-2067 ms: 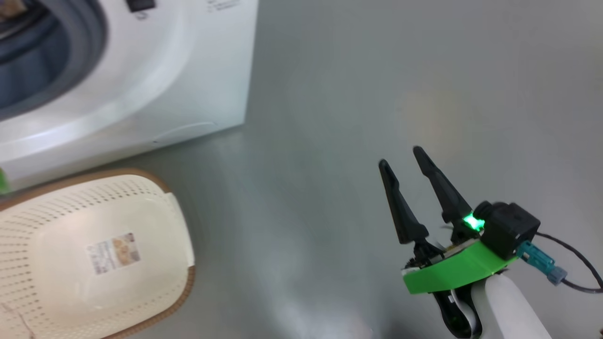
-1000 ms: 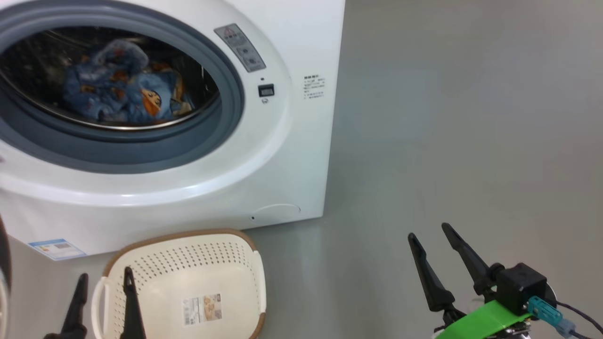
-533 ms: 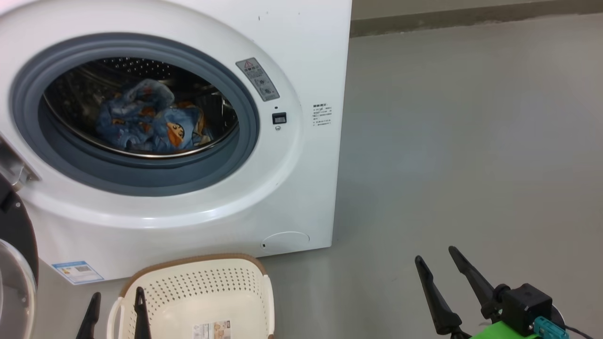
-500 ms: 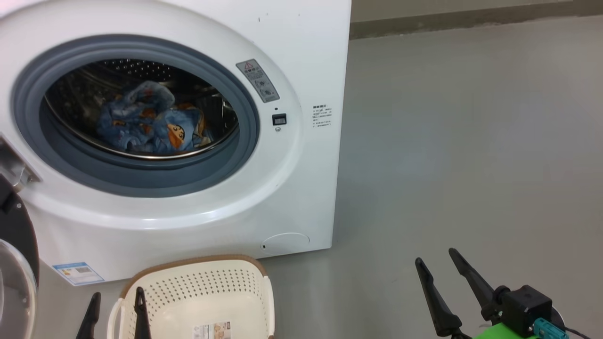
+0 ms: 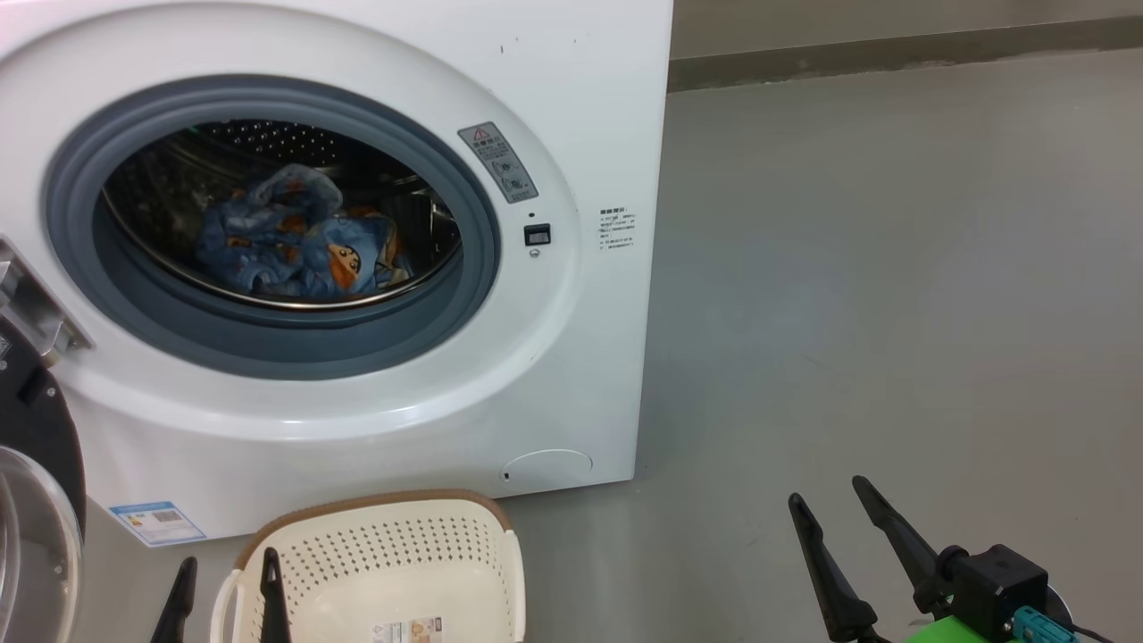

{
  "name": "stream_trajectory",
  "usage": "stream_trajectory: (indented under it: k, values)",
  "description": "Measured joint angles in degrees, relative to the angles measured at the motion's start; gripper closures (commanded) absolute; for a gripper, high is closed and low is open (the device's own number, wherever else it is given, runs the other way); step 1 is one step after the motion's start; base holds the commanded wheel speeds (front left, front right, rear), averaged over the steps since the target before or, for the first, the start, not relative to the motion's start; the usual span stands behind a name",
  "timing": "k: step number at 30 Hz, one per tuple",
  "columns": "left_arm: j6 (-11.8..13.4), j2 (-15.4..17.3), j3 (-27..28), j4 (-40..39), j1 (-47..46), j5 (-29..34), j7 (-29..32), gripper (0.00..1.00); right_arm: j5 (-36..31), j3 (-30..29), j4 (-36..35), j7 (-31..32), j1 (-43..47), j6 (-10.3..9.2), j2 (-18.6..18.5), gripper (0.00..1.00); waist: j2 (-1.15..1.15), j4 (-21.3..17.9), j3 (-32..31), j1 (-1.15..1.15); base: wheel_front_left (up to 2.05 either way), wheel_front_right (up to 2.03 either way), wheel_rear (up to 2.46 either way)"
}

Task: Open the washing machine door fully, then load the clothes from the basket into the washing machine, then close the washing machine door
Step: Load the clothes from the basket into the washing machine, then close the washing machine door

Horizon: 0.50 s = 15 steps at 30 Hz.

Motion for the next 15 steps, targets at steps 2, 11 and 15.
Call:
stream_trajectory:
  k: [2, 11, 15]
  values:
    - [0.18, -0.01, -0.09, 0.0, 0.0, 0.0, 0.0, 0.0, 0.0, 0.01, 0.0, 0.0, 0.0, 0.0, 0.01, 0.0, 0.0, -0.02, -0.09, 0.0, 0.0, 0.0, 0.0]
    - [0.41, -0.02, -0.18, 0.12, -0.01, -0.02, -0.01, 0.0, 0.0, 0.02, 0.0, 0.0, 0.01, 0.0, 0.04, 0.0, 0.0, -0.29, -0.06, 0.0, 0.0, 0.0, 0.0]
    - [0.43, -0.02, -0.21, 0.12, -0.01, -0.01, -0.01, 0.0, 0.0, 0.02, 0.0, 0.0, 0.01, 0.0, 0.07, 0.0, 0.0, -0.34, -0.01, 0.0, 0.0, 0.0, 0.0]
